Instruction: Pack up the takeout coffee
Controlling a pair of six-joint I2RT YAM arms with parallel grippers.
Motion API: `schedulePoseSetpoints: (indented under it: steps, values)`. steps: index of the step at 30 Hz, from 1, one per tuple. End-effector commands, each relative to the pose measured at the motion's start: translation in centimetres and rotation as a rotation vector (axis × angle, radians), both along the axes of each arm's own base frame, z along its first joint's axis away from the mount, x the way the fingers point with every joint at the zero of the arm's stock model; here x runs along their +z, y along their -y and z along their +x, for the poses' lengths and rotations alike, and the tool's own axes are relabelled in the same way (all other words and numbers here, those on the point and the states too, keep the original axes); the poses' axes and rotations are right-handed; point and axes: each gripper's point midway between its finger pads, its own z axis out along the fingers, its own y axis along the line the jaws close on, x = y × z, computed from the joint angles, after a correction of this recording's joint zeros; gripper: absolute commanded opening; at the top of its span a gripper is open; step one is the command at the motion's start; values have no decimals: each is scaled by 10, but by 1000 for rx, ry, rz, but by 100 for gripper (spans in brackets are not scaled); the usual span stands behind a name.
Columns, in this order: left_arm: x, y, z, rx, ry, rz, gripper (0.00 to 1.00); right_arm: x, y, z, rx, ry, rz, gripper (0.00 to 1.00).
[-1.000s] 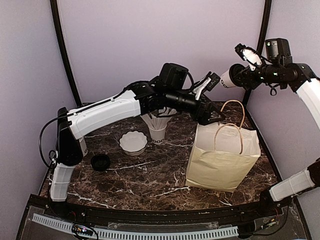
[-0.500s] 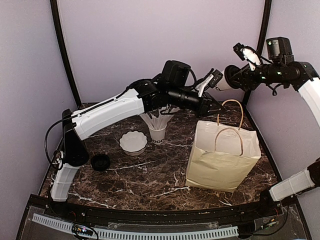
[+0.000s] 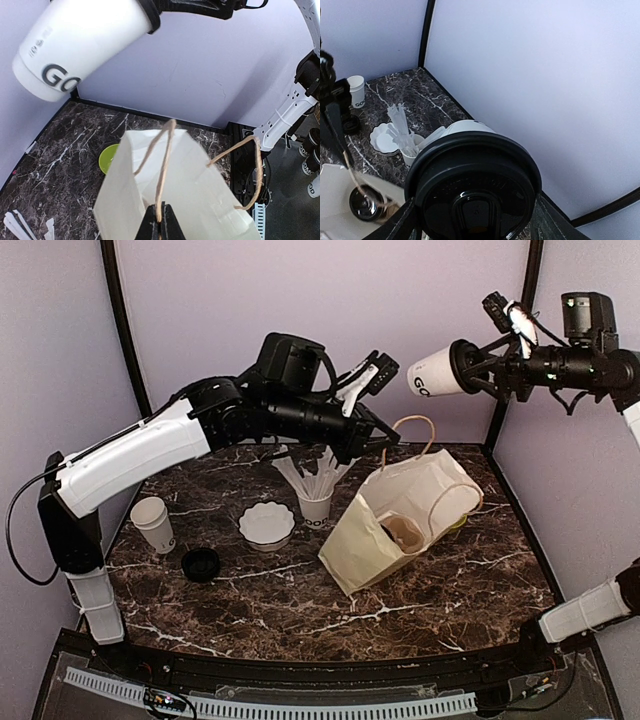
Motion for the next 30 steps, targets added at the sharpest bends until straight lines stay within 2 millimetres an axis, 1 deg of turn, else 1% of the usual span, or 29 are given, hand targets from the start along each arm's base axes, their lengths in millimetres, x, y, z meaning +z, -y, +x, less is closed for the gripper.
schedulePoseSetpoints:
  steps: [1,6,9,12,16,19,22,27,30]
  values:
    - [10,-11,7,55,75,0,0,-1,-8,-27,122,-4,-25,50]
    - [-8,-6,14,69,69,45,0,-15,-1,-38,138,-15,-114,49]
    - [-11,-6,16,76,70,54,0,-21,3,-48,164,-22,-164,50]
    - [-16,-10,15,81,62,77,0,-27,10,-56,166,-23,-227,50]
    - [-16,-19,11,87,52,96,0,-40,18,-69,180,-40,-300,50]
    - [-12,-28,5,88,48,95,0,-57,19,-75,211,-61,-341,50]
    - [-14,-34,-1,77,35,104,0,-72,16,-71,223,-75,-371,50]
    - [-20,-39,0,94,29,136,1,-75,-1,-61,263,-55,-371,50]
    - [-14,-44,4,131,40,129,0,-83,-8,-55,280,-60,-389,49]
